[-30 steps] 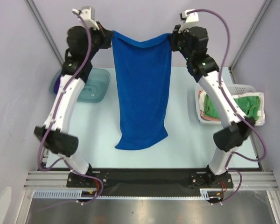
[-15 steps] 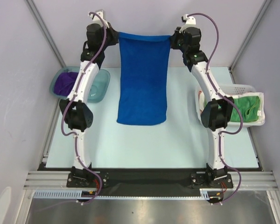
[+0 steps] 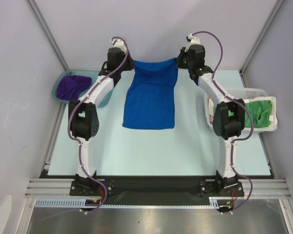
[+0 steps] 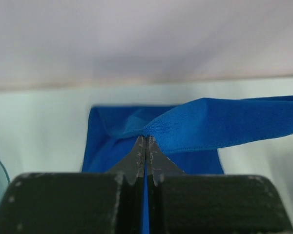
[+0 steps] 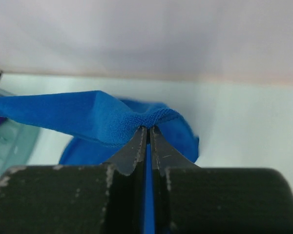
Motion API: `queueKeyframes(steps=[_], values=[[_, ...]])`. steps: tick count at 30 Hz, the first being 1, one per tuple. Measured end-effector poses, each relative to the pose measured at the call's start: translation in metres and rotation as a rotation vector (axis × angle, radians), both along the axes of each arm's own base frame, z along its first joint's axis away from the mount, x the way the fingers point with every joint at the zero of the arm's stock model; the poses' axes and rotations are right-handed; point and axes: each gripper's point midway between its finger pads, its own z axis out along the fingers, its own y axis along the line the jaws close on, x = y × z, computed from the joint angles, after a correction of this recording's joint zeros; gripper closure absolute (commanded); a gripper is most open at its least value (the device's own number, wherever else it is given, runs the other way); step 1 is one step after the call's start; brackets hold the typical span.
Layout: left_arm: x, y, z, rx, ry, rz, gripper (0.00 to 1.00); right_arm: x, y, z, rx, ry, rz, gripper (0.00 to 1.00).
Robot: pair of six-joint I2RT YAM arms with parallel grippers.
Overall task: Fold and stack the towels
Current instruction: Fold the towel
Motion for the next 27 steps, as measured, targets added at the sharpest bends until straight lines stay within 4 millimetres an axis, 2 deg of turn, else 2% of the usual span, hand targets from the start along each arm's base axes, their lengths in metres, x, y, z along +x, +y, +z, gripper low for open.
queueKeyframes(steps=[3,5,8,10,14,23,25,27], values=[[-0.012,0.001,-0.043,0.030,0.089,0.013,1.00,-0.019,-0.001,-0.033,0.000,0.098,0.004,1.00],[-0.020,0.004,-0.064,0.049,0.134,0.027,1.00,-0.032,-0.001,-0.047,0.007,0.150,0.009,1.00],[-0.030,0.015,-0.081,0.079,0.184,0.068,1.00,-0.048,-0.001,-0.060,0.020,0.202,0.018,1.00],[-0.033,0.020,-0.081,0.093,0.193,0.089,1.00,-0.053,0.001,-0.063,0.028,0.225,0.029,1.00],[-0.028,0.028,-0.063,0.122,0.159,0.124,1.00,-0.053,0.005,-0.056,0.043,0.241,0.047,1.00],[0.006,0.042,0.035,0.155,-0.128,0.214,1.00,0.009,0.016,0.040,0.110,-0.024,0.050,1.00],[0.010,0.045,0.045,0.159,-0.173,0.233,1.00,0.020,0.018,0.052,0.121,-0.072,0.045,1.00],[0.015,0.048,0.052,0.167,-0.215,0.257,1.00,0.028,0.019,0.056,0.127,-0.101,0.043,1.00]])
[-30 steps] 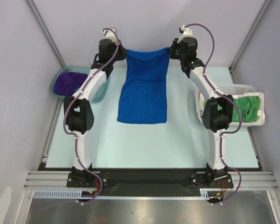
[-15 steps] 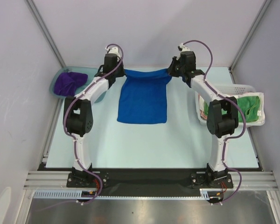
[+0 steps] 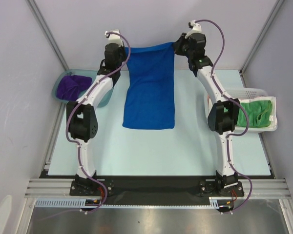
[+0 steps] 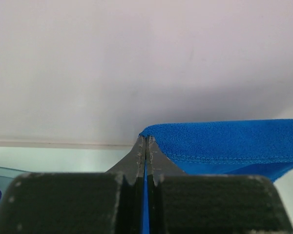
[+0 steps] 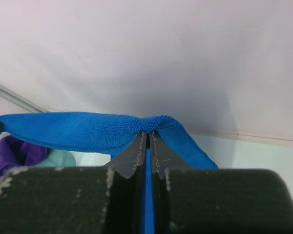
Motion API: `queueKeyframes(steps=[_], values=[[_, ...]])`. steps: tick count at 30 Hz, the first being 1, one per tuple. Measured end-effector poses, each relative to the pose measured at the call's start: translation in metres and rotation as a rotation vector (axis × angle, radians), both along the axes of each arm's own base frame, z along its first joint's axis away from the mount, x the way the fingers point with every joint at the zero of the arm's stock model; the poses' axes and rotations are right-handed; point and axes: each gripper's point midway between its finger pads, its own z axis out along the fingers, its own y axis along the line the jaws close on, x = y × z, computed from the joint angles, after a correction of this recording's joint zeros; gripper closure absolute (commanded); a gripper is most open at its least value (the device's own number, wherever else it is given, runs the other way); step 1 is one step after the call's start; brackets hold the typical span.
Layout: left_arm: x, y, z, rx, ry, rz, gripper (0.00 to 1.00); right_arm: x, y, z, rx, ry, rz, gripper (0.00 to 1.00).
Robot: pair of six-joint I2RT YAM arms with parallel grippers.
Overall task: Fold and stack the towels
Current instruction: Fold the towel
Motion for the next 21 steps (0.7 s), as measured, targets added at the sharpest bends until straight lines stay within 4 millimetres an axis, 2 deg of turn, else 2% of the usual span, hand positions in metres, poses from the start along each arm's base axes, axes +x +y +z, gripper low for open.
queueKeyframes(steps=[5,9,11,14,18,21], values=[[0.007,0.007,0.004,0.017,-0.055,0.048,1.00,0.010,0.000,-0.016,-0.003,0.004,-0.014,1.00],[0.009,0.010,0.015,0.023,-0.100,0.071,1.00,0.012,0.000,-0.037,-0.011,0.033,-0.020,1.00],[0.009,0.010,0.019,0.025,-0.112,0.076,1.00,0.011,0.000,-0.051,-0.017,0.056,-0.020,1.00],[0.008,0.006,0.021,0.029,-0.113,0.074,1.00,0.008,-0.001,-0.085,-0.034,0.121,-0.019,1.00],[0.006,0.001,0.012,0.036,-0.077,0.064,1.00,-0.005,-0.002,-0.123,-0.052,0.209,-0.011,1.00],[0.003,-0.002,-0.006,0.033,-0.034,0.058,1.00,-0.016,-0.004,-0.135,-0.054,0.252,-0.010,1.00]])
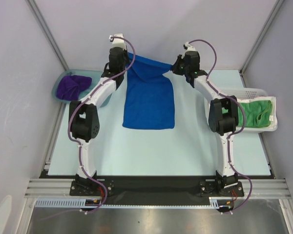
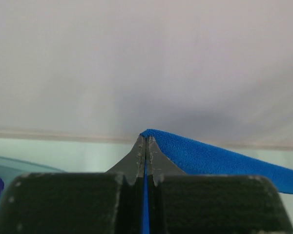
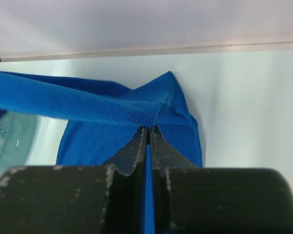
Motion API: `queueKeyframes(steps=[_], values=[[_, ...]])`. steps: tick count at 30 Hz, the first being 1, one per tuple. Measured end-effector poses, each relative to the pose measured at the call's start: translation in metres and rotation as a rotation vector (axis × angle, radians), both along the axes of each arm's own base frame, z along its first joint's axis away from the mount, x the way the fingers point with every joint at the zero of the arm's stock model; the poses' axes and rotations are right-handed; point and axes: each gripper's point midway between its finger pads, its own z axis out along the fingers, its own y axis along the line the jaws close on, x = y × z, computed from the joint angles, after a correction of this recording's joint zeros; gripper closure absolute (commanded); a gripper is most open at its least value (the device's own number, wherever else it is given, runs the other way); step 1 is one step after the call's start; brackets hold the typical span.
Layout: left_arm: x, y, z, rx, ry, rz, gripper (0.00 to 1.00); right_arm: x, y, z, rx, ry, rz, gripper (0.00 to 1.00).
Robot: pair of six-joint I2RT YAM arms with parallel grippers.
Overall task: Fold and stack the towels
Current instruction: Fold the towel
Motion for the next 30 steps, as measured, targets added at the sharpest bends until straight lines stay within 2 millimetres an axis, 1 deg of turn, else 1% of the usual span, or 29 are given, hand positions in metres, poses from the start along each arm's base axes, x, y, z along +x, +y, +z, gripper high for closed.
queueKeyframes(steps=[2,4,6,7,11,12,19,24,30], values=[[-0.003,0.000,-0.019,0.000,0.045,0.001,1.00,-0.004,-0.002,0.003,0.003,0.008,-0.002,1.00],[-0.006,0.001,-0.036,0.005,0.091,0.002,1.00,-0.006,-0.003,0.010,0.008,0.002,-0.002,1.00],[-0.008,0.002,-0.045,0.011,0.120,0.003,1.00,-0.006,-0.004,0.019,0.011,-0.010,-0.004,1.00],[-0.009,0.002,-0.047,0.012,0.125,0.004,1.00,-0.005,-0.005,0.024,0.013,-0.018,-0.005,1.00],[-0.009,0.002,-0.047,0.005,0.124,0.005,1.00,-0.001,-0.009,0.045,0.017,-0.058,-0.022,1.00],[-0.009,0.002,-0.047,0.006,0.124,0.005,0.98,-0.001,-0.010,0.048,0.015,-0.064,-0.027,1.00],[-0.009,0.002,-0.045,0.001,0.121,0.005,0.97,-0.004,-0.016,0.072,0.005,-0.107,-0.049,1.00],[-0.018,0.004,-0.041,-0.012,0.120,0.006,0.95,-0.016,-0.021,0.076,-0.001,-0.104,-0.057,1.00],[-0.034,0.008,-0.027,-0.035,0.108,0.007,0.93,-0.033,-0.024,0.069,-0.002,-0.072,-0.052,1.00]])
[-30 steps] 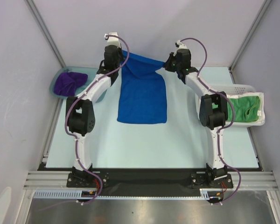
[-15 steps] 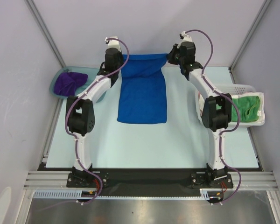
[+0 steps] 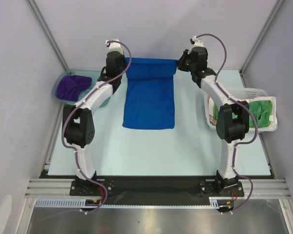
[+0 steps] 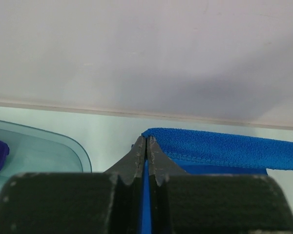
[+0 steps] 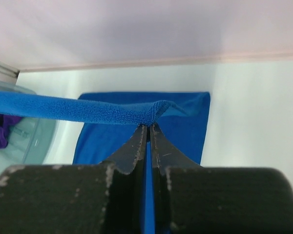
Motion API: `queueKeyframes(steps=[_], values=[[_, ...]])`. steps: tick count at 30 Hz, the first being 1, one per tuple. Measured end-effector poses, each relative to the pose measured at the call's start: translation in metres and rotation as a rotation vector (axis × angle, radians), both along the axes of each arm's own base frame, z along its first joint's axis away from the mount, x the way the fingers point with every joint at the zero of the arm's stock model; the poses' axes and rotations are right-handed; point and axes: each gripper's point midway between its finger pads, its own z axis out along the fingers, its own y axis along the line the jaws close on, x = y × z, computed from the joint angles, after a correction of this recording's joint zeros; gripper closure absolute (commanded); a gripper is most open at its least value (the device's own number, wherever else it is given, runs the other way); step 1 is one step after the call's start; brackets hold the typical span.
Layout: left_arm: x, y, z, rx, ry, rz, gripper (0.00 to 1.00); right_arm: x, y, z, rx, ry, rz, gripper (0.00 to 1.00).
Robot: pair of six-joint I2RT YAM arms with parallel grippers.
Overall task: Fold and stack the towels
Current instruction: Fold the towel
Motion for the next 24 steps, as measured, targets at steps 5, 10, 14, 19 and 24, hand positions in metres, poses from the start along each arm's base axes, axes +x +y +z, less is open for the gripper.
queueKeyframes(steps=[5,10,14,19,24], values=[[-0.016,0.004,-0.010,-0.014,0.030,0.003,0.92,-0.018,0.003,-0.026,0.011,0.069,0.019,1.00],[-0.034,0.008,-0.051,-0.024,0.123,0.010,0.92,-0.044,0.008,-0.067,0.026,0.184,0.041,1.00],[-0.053,0.010,-0.089,-0.039,0.222,0.018,0.90,-0.060,0.015,-0.090,0.034,0.260,0.063,1.00],[-0.072,0.010,-0.116,-0.073,0.328,0.024,0.90,-0.073,0.022,-0.101,0.036,0.322,0.090,1.00],[-0.089,0.010,-0.122,-0.100,0.405,0.025,0.94,-0.087,0.022,-0.106,0.042,0.386,0.104,1.00]])
